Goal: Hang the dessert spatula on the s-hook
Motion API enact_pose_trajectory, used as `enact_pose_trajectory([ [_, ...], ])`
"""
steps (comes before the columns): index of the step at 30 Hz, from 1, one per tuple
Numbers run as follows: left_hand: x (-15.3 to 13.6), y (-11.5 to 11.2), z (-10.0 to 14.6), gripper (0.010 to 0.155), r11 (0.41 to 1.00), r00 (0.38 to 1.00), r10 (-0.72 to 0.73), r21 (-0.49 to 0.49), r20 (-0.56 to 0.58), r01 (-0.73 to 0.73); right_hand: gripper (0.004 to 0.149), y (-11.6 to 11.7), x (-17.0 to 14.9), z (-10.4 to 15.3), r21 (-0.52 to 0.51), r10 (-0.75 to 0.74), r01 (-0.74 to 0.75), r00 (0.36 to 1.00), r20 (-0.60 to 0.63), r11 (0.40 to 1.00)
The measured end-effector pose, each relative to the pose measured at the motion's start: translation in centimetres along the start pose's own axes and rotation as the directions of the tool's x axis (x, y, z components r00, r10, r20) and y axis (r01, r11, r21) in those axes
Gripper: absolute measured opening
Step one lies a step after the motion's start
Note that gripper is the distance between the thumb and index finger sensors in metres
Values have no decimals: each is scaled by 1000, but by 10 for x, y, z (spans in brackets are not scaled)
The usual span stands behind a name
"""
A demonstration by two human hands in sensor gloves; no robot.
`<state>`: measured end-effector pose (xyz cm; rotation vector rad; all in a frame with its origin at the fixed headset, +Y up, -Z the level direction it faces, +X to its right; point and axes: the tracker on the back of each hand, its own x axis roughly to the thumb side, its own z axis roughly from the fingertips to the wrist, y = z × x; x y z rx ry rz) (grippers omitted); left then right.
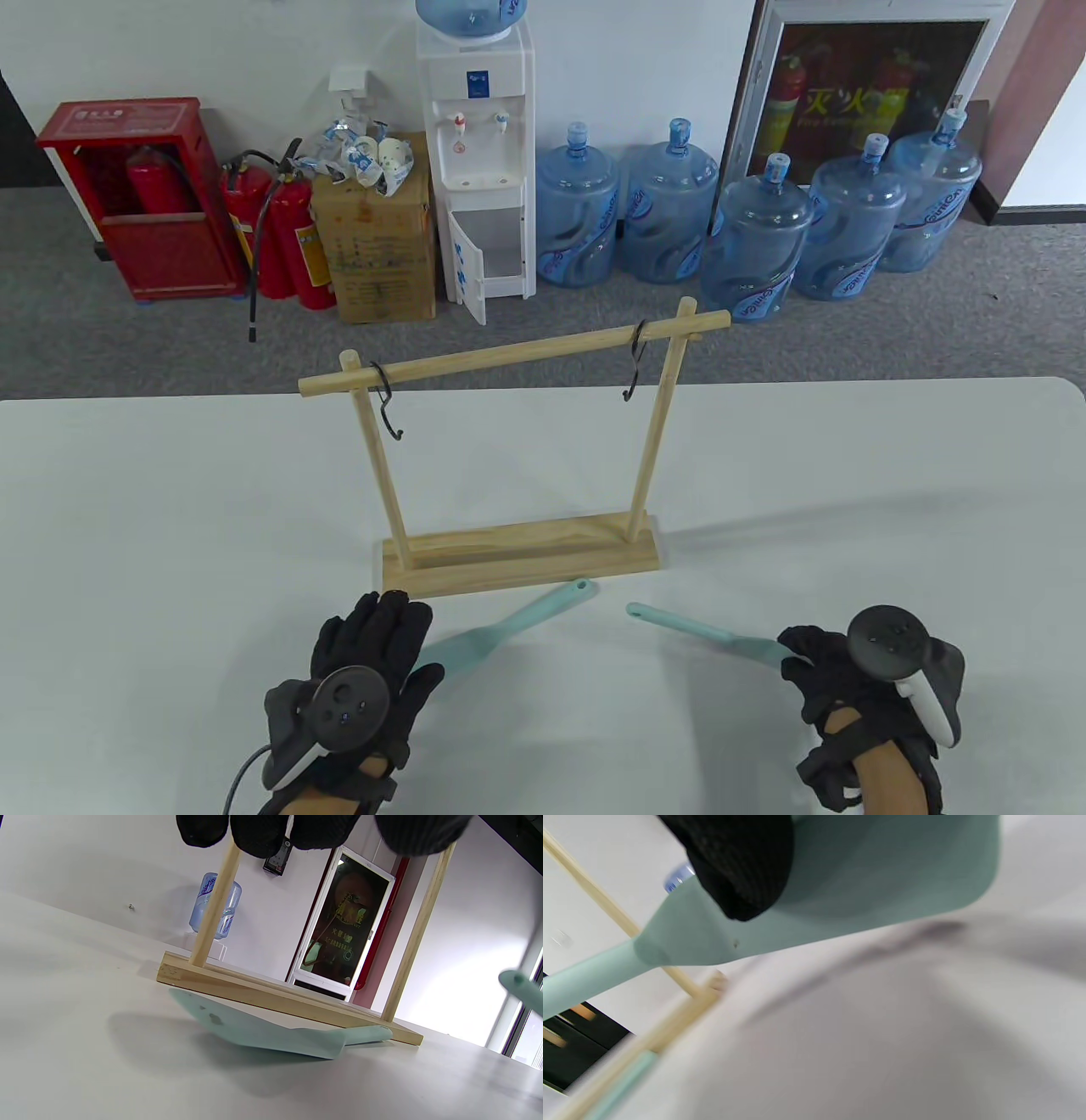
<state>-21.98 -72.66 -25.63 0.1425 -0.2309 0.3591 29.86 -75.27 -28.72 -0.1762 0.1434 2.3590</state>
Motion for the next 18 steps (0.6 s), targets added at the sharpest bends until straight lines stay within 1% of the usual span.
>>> enact_pose_trajectory([
  [1,0,0,0,68,1000,1000,3,2,0,-3,45,-1,4,2,-9,-78,78,997,27,997],
  [4,-1,0,0,68,1000,1000,5,4,1,-5,45,-3,13,5,-28,-230,234,968,96,972],
  [7,-1,0,0,68,1000,1000,9,5,2,-9,45,-4,24,8,-51,-356,369,919,169,928],
  [8,-1,0,0,68,1000,1000,9,5,3,-9,45,-4,29,9,-48,-406,421,894,191,906],
  [13,-2,0,0,68,1000,1000,9,6,2,-9,45,-2,53,13,-19,-532,555,807,256,832],
  [16,-2,0,0,68,1000,1000,10,8,2,-10,46,0,67,15,-9,-590,616,758,278,788],
  [18,-2,0,0,68,1000,1000,11,8,1,-11,47,3,81,16,16,-625,651,722,295,759],
])
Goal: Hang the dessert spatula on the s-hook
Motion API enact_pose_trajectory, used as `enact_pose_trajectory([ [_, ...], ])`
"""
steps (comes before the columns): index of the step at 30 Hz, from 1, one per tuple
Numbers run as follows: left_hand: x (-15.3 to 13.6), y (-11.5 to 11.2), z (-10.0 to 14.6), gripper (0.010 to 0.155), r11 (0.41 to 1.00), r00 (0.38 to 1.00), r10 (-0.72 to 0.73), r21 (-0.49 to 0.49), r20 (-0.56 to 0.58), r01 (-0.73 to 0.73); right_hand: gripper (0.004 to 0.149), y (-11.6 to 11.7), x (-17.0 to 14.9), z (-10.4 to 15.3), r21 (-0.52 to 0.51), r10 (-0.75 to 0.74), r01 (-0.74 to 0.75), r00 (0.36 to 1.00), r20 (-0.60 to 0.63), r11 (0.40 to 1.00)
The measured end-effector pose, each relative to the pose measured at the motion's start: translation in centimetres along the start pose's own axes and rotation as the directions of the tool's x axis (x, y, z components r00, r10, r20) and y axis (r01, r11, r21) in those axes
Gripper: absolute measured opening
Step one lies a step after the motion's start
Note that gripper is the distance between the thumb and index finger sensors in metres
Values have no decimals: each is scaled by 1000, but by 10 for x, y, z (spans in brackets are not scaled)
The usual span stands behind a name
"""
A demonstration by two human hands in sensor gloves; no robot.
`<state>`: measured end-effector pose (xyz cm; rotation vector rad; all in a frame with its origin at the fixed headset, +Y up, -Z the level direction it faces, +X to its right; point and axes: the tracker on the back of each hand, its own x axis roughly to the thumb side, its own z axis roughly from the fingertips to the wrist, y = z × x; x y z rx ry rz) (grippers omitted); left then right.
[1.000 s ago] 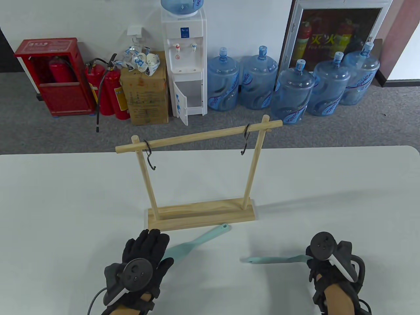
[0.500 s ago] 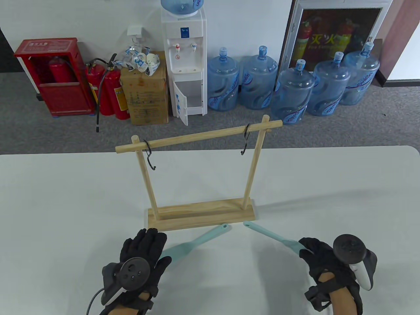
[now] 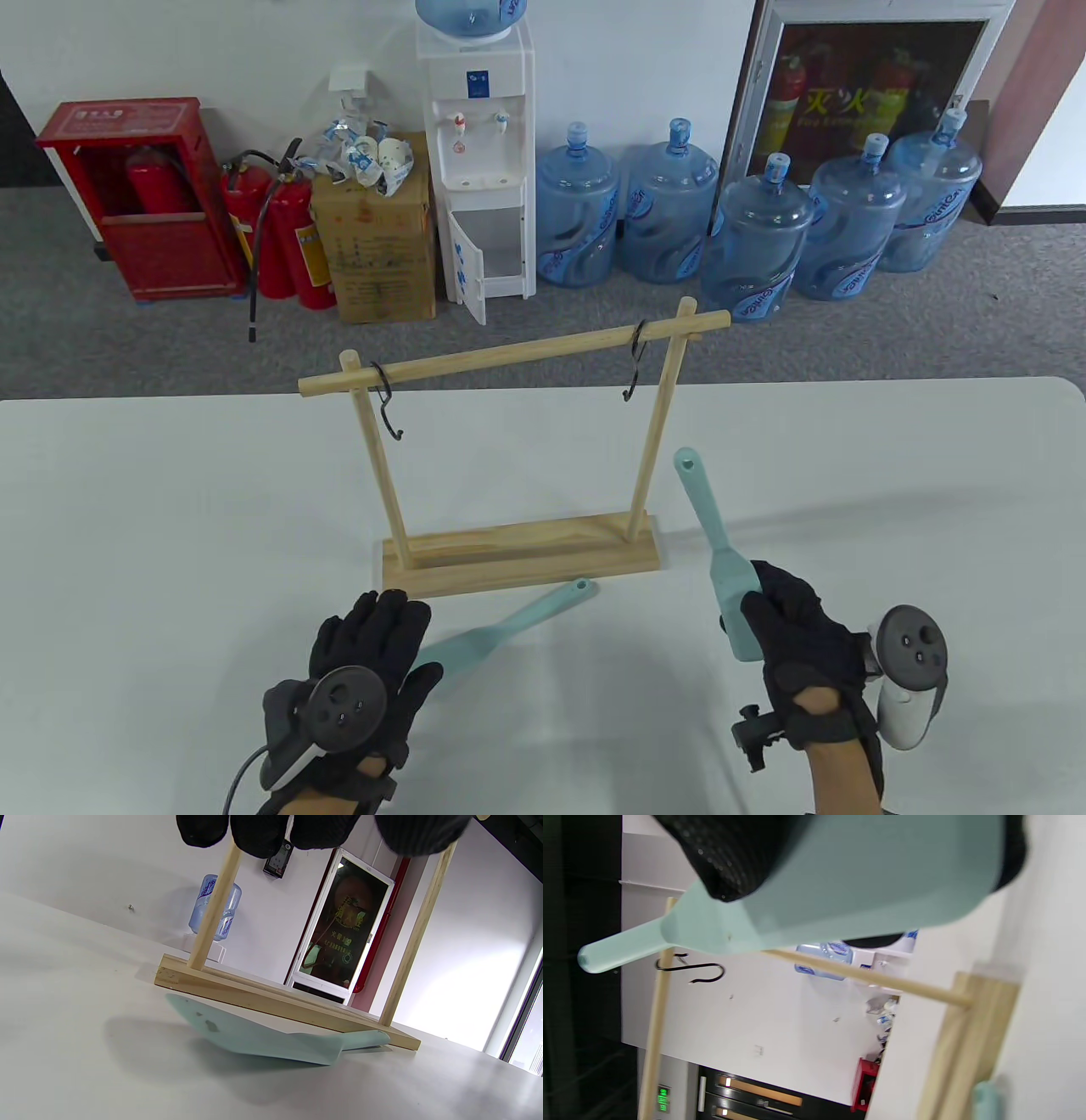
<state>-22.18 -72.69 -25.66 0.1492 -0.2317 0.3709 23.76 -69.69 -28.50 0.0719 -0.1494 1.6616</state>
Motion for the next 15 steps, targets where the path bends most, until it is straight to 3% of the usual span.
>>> enact_pose_trajectory([
  [4,0,0,0,68,1000,1000,2,3,1,-2,49,19,15,-3,0,9,-9,1000,-5,1000],
  [9,0,0,0,68,1000,1000,2,3,3,-2,49,40,30,-4,-85,-19,12,996,-88,996],
  [15,1,-1,0,68,1000,1000,2,-9,9,-2,49,53,35,-9,-116,26,-45,987,-160,992],
])
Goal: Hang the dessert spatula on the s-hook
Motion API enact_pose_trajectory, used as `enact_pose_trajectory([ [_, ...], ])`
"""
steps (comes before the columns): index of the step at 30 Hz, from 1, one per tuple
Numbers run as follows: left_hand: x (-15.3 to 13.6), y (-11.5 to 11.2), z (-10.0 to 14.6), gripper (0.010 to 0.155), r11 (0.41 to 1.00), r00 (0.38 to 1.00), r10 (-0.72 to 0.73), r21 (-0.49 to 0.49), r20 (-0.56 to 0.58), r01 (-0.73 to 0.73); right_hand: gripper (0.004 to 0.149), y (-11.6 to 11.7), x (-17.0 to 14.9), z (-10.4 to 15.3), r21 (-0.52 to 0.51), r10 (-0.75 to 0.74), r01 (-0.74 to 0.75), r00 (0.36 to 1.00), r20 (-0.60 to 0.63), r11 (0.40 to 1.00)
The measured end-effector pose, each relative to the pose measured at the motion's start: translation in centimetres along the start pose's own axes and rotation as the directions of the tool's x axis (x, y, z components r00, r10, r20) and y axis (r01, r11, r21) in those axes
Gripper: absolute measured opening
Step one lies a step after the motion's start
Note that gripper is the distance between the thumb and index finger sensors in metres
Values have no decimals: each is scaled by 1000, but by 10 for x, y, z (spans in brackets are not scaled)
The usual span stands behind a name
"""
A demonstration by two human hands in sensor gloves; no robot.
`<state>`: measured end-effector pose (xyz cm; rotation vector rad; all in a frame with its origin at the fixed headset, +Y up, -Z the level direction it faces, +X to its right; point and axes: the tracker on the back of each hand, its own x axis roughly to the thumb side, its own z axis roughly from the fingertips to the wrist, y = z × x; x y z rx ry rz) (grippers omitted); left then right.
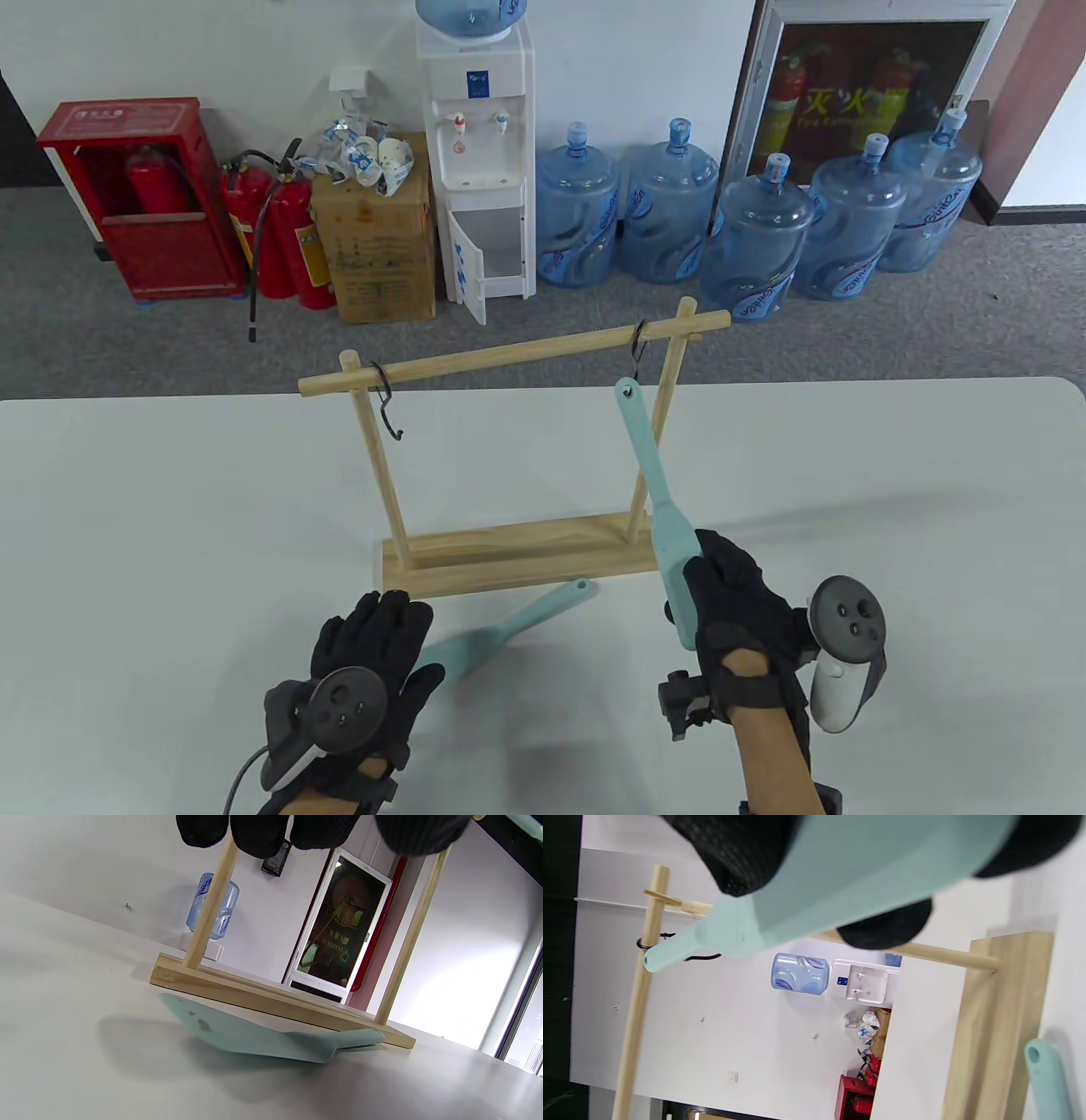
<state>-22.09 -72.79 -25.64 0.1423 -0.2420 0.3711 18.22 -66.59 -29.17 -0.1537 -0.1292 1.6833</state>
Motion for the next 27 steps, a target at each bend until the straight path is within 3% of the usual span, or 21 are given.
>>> enact_pose_trajectory([
  [17,-1,-1,0,68,1000,1000,14,-6,-7,-14,49,-4,-14,-12,-37,7,-11,994,-105,999],
  [27,-7,1,0,68,999,999,36,-9,-24,-36,55,15,-40,-31,63,6,6,983,-181,998],
])
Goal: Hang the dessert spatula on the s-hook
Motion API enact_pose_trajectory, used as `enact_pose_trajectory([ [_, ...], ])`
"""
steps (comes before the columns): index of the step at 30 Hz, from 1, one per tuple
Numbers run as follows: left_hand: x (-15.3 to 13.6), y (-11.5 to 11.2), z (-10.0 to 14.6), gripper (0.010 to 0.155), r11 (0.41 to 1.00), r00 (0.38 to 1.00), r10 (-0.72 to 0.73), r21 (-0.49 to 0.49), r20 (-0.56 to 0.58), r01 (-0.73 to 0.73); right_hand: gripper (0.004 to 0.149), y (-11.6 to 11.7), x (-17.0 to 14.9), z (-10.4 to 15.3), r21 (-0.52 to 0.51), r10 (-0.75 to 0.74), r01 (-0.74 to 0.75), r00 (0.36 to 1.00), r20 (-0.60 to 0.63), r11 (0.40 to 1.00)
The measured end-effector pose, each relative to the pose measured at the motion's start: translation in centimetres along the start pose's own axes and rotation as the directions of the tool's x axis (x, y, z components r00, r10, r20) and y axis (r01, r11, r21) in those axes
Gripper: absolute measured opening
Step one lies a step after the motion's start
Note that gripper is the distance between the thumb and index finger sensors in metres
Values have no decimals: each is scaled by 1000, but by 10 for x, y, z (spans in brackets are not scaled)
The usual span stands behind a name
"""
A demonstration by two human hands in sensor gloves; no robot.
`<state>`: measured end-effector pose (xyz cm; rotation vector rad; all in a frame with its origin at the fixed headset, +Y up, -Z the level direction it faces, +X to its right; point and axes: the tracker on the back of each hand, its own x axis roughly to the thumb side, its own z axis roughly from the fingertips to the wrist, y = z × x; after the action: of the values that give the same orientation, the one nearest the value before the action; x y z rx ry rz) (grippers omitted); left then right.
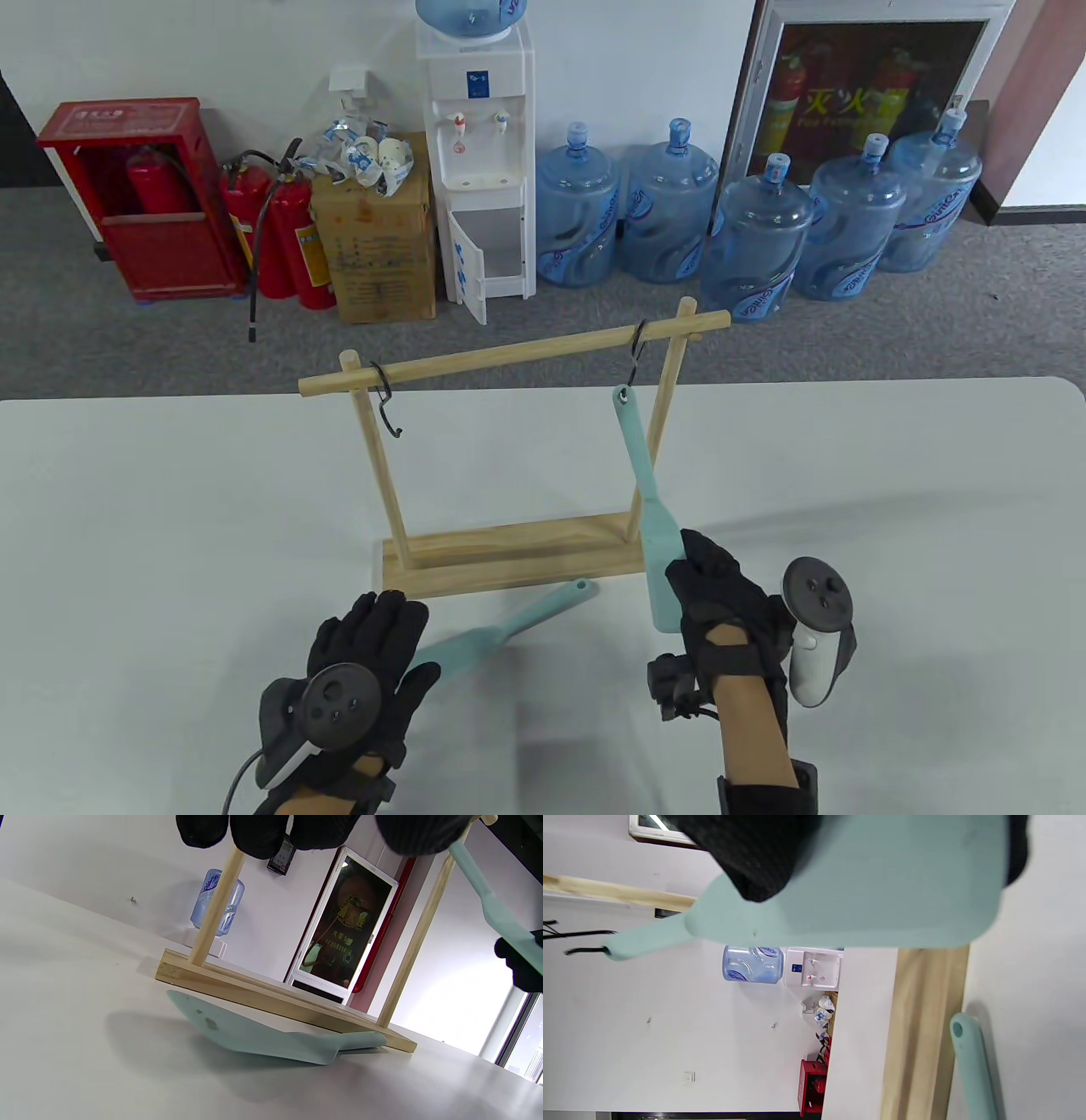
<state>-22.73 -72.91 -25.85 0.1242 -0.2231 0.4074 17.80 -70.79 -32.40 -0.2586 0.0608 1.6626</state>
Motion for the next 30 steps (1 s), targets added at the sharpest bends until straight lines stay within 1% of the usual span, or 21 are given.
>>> enact_pose_trajectory([
  [3,-1,0,0,68,1000,1000,9,-14,-11,-9,58,7,-7,-10,37,15,-13,999,-33,999],
  [6,-1,0,-1,68,1000,1000,15,-17,-9,-15,68,16,-13,-22,105,6,-1,999,-45,994],
  [7,-1,0,-1,68,1000,1000,15,-20,-9,-15,69,19,-16,-26,122,-17,23,998,-56,992],
  [9,-2,-1,-1,68,1000,1000,15,-25,-13,-15,71,24,-21,-33,138,-53,62,996,-67,989],
  [11,-4,-1,-1,68,999,1000,17,-32,-22,-17,73,29,-24,-38,150,-57,67,996,-72,986],
  [15,-5,-2,-2,68,998,999,29,-56,-36,-31,78,36,-28,-49,180,-29,39,998,-60,983],
  [18,-5,-2,-2,68,998,999,26,-62,-39,-29,84,39,-30,-51,187,2,6,999,-43,982],
  [22,-4,-4,-3,68,997,999,17,-72,-42,-20,88,36,-30,-45,130,87,-84,996,-19,988],
  [25,-3,-5,-2,68,997,999,12,-78,-44,-16,89,32,-24,-34,94,130,-134,990,49,987],
  [27,-2,-5,-2,68,996,999,13,-82,-43,-17,89,25,-16,-22,18,256,-260,959,119,965],
  [30,-1,-7,-2,69,996,999,6,-90,-46,-10,88,16,-5,-2,-83,398,-389,895,201,918],
])
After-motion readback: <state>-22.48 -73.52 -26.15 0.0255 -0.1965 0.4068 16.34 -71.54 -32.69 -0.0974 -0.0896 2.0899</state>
